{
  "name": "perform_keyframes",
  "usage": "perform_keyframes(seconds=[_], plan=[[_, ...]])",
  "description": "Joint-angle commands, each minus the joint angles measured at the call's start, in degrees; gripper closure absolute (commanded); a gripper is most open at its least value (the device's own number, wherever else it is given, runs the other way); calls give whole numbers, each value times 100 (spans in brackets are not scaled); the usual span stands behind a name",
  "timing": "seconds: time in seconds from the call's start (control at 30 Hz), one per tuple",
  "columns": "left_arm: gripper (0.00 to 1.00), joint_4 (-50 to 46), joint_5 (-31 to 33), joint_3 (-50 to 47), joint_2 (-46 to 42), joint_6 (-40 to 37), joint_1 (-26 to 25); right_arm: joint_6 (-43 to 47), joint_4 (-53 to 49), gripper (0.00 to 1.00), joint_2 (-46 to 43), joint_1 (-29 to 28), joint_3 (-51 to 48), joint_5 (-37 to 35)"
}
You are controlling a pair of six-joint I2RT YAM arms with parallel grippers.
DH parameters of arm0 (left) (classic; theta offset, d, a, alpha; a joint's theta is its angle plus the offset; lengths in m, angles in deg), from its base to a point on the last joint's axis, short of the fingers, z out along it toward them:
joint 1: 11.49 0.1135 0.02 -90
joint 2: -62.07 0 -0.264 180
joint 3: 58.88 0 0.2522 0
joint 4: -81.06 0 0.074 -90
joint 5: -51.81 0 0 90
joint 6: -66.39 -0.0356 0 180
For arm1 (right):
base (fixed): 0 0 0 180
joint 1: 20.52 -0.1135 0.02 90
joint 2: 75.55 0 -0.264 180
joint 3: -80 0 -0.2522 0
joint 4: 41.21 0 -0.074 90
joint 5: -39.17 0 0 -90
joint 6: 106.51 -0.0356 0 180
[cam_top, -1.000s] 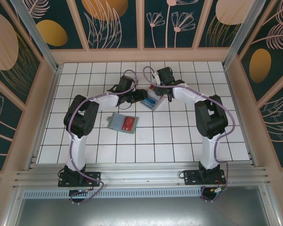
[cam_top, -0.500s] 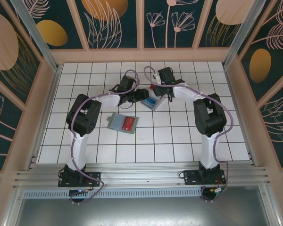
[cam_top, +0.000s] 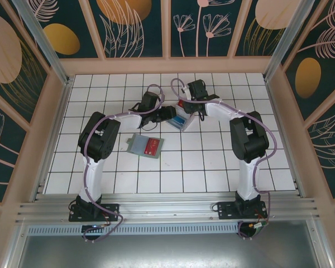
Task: Put the credit cards into the card holder
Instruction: Pick up several credit cards from the storage box.
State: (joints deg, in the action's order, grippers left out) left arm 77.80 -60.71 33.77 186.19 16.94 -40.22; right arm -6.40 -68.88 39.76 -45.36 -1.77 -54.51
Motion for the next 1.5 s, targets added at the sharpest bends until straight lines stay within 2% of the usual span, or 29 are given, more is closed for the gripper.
perform_keyframes(seconds=[0.0,0.13,0.23,0.33,0.57,0.7,0.8,0.93,1.0,1.27,1.47], plan=[[43,-497,-15,-181,7,-29,-36,-39,135,68,-249,116,-105,-205],[43,-497,-23,-164,15,-26,-36,12,104,74,-246,131,-93,-154],[43,-497,-24,-156,18,-25,-36,20,90,85,-241,142,-95,-95],[43,-497,-26,-155,17,-19,-36,22,85,83,-263,157,-97,-36],[43,-497,-46,-146,20,-18,-36,45,81,85,-285,164,-123,-15],[43,-510,-50,-146,25,-13,-36,18,168,84,-388,170,-192,227],[43,-501,-59,-146,21,0,-36,28,237,78,-469,170,-233,254],[43,-514,-54,-105,32,-4,-34,62,266,80,-494,173,-253,254],[43,-514,-76,-70,52,-4,-34,64,215,85,-454,166,-214,399],[43,-576,-84,-6,51,-16,-36,95,242,86,-512,128,-232,450],[43,-584,-90,3,56,-13,-36,105,190,80,-547,129,-177,511]])
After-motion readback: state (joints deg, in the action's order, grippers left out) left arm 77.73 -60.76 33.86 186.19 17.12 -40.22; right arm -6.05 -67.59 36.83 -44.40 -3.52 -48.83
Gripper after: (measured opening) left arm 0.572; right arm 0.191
